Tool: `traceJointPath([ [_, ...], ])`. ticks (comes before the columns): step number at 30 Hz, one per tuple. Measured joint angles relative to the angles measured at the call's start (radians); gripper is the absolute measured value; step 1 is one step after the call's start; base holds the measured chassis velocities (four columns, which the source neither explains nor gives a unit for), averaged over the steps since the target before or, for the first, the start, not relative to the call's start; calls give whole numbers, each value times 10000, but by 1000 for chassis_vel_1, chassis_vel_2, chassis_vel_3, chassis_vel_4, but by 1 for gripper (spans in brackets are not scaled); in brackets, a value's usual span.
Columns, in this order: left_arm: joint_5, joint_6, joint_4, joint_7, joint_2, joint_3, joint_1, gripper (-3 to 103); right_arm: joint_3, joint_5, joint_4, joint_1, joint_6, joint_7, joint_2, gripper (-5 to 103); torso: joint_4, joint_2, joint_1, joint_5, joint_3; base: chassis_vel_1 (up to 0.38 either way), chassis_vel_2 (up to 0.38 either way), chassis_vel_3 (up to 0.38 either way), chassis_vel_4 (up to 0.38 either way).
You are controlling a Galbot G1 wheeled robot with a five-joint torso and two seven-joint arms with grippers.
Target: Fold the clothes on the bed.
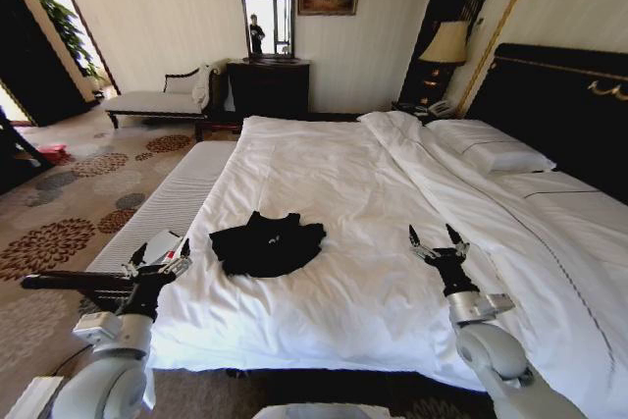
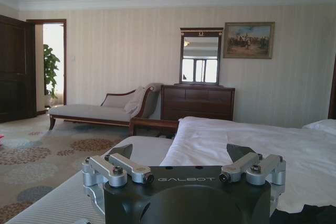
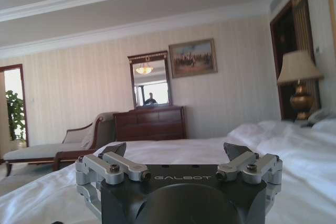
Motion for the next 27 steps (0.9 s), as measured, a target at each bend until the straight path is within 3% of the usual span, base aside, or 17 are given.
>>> traceJointPath([
  [3, -18, 53, 40, -17, 86, -80, 83, 100, -1020, 1946, 26, 937, -837, 514, -516, 100, -3, 0, 1, 0, 0, 0, 0, 0, 0],
  [4, 6, 58, 33, -23, 58, -93, 168, 100, -1821, 3075, -11, 1729, -1268, 807, -763, 100, -2, 0, 1, 0, 0, 0, 0, 0, 0],
  [5, 6, 58, 33, -23, 58, -93, 168, 100, -1821, 3075, -11, 1729, -1268, 807, -763, 100, -2, 0, 1, 0, 0, 0, 0, 0, 0],
  [6, 30, 61, 5, -38, 11, -96, 220, 100, -2330, 3676, -37, 2232, -1478, 976, -866, 100, -1, 0, 1, -2, -1, 0, 0, 0, 0],
  [8, 30, 61, 5, -38, 11, -96, 220, 100, -2330, 3676, -37, 2232, -1478, 976, -866, 100, -1, 0, 1, -2, -1, 0, 0, 0, 0],
  [9, 78, 62, -115, -78, -92, -107, 305, 100, -3470, 4950, -125, 3343, -1839, 1313, -950, 100, 3, 0, 0, -1, 0, 0, 0, 0, 0],
  [12, 116, 63, -361, -128, -224, -186, 458, 100, -5129, 6191, -560, 4884, -2169, 1687, -731, 100, -1, -1, 1, 3, 1, 0, 0, 0, 0],
  [21, 330, 12, -611, -134, -610, -238, 611, 100, -7486, 7058, -1741, 7229, -2487, 2102, 60, 100, -2, 0, 1, 1, 0, 0, 0, 0, 0],
  [27, 363, -3, -522, -134, -720, -181, 483, 100, -8266, 7409, -1996, 8145, -2695, 2765, 402, 100, -2, -1, 0, -2, 0, 0, 0, 0, 0],
])
